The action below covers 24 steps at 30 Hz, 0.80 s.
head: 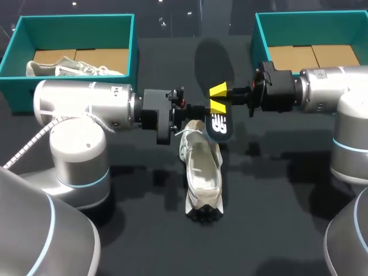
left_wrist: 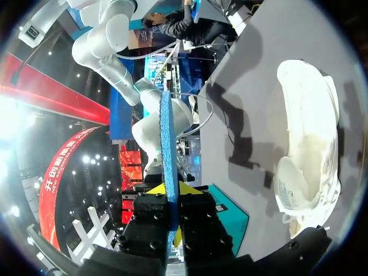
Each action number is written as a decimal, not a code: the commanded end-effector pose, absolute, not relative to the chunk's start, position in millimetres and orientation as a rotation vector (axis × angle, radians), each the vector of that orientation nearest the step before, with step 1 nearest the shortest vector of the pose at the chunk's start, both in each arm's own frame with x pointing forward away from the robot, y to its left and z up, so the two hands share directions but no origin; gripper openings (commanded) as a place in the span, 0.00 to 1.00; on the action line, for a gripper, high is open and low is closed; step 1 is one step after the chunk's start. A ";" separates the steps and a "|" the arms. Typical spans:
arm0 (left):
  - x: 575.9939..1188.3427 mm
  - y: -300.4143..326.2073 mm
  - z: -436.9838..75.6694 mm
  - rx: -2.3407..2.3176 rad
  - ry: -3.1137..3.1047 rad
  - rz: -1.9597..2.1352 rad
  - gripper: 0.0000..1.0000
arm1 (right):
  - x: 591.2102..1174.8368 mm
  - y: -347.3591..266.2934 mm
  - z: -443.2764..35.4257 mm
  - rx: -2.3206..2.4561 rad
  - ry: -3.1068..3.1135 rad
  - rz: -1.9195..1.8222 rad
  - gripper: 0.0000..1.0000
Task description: Take the shoe out of the shoebox, open the shoe tongue, remove and reinsert the insole, then place the shoe into the shoebox
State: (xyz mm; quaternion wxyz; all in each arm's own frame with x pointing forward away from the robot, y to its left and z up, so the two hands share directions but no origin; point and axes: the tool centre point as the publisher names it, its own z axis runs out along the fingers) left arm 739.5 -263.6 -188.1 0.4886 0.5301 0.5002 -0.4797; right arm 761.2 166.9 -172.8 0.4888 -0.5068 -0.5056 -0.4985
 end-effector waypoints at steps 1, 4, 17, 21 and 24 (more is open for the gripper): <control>738.6 -267.2 -190.9 1.282 1.216 -1.167 0.00 | 760.6 168.7 -173.7 -1.232 -1.227 -1.209 0.00; 736.8 -266.6 -189.2 1.274 1.219 -1.174 0.00 | 761.7 168.8 -174.9 -1.231 -1.226 -1.207 0.00; 757.3 -190.8 -156.4 1.284 1.388 -1.138 1.00 | 756.3 166.4 -180.2 -1.246 -1.226 -1.166 0.00; 775.9 -168.7 -153.3 1.340 1.334 -0.919 1.00 | 751.3 171.3 -185.9 -1.252 -1.246 -1.145 0.00; 775.9 -168.7 -153.3 1.340 1.334 -0.919 1.00 | 749.9 172.7 -189.3 -1.226 -1.262 -1.153 0.00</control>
